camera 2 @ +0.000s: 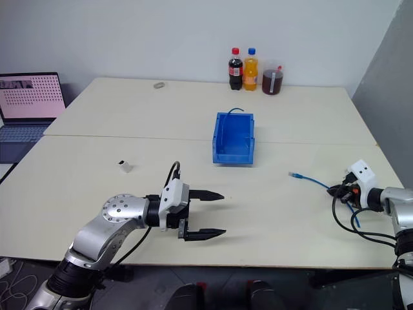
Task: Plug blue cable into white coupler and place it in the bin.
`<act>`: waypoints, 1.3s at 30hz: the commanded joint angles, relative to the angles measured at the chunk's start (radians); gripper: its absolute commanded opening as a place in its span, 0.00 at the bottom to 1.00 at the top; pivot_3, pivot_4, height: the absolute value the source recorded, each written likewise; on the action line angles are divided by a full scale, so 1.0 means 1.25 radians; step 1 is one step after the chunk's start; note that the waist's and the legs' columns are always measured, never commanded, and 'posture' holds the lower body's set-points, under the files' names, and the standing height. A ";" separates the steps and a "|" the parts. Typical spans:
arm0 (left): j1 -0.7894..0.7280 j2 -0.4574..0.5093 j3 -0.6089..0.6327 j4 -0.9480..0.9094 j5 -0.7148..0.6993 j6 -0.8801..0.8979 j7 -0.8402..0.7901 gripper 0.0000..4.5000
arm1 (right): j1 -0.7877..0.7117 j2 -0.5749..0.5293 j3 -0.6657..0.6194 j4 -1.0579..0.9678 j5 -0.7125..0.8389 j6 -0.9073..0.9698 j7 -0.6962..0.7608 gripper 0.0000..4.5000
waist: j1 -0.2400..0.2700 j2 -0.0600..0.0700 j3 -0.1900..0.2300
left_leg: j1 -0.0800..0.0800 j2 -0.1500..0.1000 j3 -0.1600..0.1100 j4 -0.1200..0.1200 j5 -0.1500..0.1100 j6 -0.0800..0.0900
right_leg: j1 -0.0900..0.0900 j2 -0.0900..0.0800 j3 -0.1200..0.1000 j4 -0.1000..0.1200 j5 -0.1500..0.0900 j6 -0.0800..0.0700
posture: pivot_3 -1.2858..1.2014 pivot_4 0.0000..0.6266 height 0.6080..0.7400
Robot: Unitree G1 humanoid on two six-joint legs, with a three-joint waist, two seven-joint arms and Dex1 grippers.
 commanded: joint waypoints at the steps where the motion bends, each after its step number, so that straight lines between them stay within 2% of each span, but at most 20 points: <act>1: 0.001 0.008 0.017 -0.016 -0.008 -0.013 -0.011 1.00 | -0.007 -0.004 0.010 0.013 -0.012 0.006 0.026 0.01 | 0.000 0.000 0.000 | 0.000 0.000 0.000 0.000 0.000 0.000 | 0.000 0.000 0.000 0.000 0.000 0.000 | 0.52 0.24 1.00; 5: 0.052 0.040 0.064 -0.041 -0.067 0.034 -0.023 1.00 | -0.018 -0.008 0.010 -0.037 -0.002 0.002 0.049 0.01 | -0.006 0.000 0.000 | 0.000 0.000 0.000 0.000 0.000 0.000 | 0.000 0.000 0.000 0.000 0.000 0.000 | 0.52 0.24 1.00; 11: 0.215 0.150 0.185 0.006 -0.085 0.035 -0.056 1.00 | 0.030 -0.019 0.058 -0.360 0.014 0.021 0.106 0.01 | -0.024 0.003 0.002 | 0.000 0.001 0.000 -0.002 0.000 0.000 | -0.002 0.000 0.000 0.002 -0.002 -0.003 | 0.52 0.24 1.00; 14: 0.234 0.161 0.219 0.051 -0.065 0.007 -0.046 1.00 | 0.029 0.016 0.105 -0.469 0.005 0.037 0.092 0.01 | -0.023 0.003 0.003 | 0.000 0.002 -0.002 -0.002 0.000 0.000 | -0.002 0.000 -0.002 0.002 -0.003 -0.003 | 0.52 0.24 1.00; 16: 0.216 0.150 0.232 0.084 -0.053 -0.008 -0.028 1.00 | 0.002 0.072 0.165 -0.510 -0.020 0.039 0.069 0.01 | -0.021 0.002 0.003 | 0.000 0.002 -0.002 -0.002 0.000 0.000 | -0.002 0.000 -0.003 0.002 -0.003 -0.003 | 0.52 0.24 1.00; 20: 0.167 0.138 0.240 0.155 -0.028 -0.037 -0.011 1.00 | -0.093 0.207 0.301 -0.478 -0.110 -0.003 0.036 0.01 | -0.021 0.002 0.003 | 0.000 0.001 -0.002 -0.002 0.000 0.000 | -0.002 0.000 -0.002 0.002 -0.002 -0.002 | 0.52 0.24 1.00; 24: 0.141 0.134 0.240 0.204 -0.011 -0.072 -0.017 1.00 | -0.172 0.292 0.377 -0.345 -0.202 -0.084 -0.026 0.01 | -0.017 0.002 0.003 | -0.001 0.001 0.000 -0.002 0.000 0.000 | -0.003 0.000 -0.002 0.002 -0.002 -0.003 | 0.52 0.24 1.00; 28: 0.138 0.130 0.238 0.233 0.000 -0.102 -0.024 1.00 | -0.201 0.331 0.400 -0.246 -0.243 -0.140 -0.051 0.01 | -0.006 0.001 0.003 | -0.002 0.001 0.000 -0.002 0.000 0.000 | -0.004 -0.001 -0.003 0.002 -0.003 -0.004 | 0.52 0.24 1.00; 30: 0.136 0.128 0.236 0.239 0.004 -0.110 -0.024 1.00 | -0.203 0.333 0.404 -0.226 -0.256 -0.160 -0.053 0.01 | -0.003 0.001 0.003 | -0.002 0.001 0.000 -0.002 0.000 -0.001 | -0.004 -0.001 -0.003 0.002 -0.002 -0.009 | 0.52 0.24 1.00; 34: 0.112 0.111 0.221 0.243 0.015 -0.106 -0.005 1.00 | -0.188 0.329 0.384 -0.245 -0.242 -0.171 -0.038 0.17 | -0.003 0.001 0.003 | -0.002 0.001 0.000 -0.003 -0.001 -0.001 | -0.004 -0.001 -0.003 0.002 -0.002 -0.009 | 0.52 0.24 1.00; 39: 0.061 0.076 0.218 0.255 0.022 -0.107 0.016 1.00 | -0.173 0.315 0.357 -0.313 -0.209 -0.139 -0.011 0.45 | -0.004 0.001 0.003 | -0.002 0.001 -0.001 -0.002 -0.001 -0.001 | -0.004 0.000 -0.003 0.002 -0.003 -0.008 | 0.52 0.24 1.00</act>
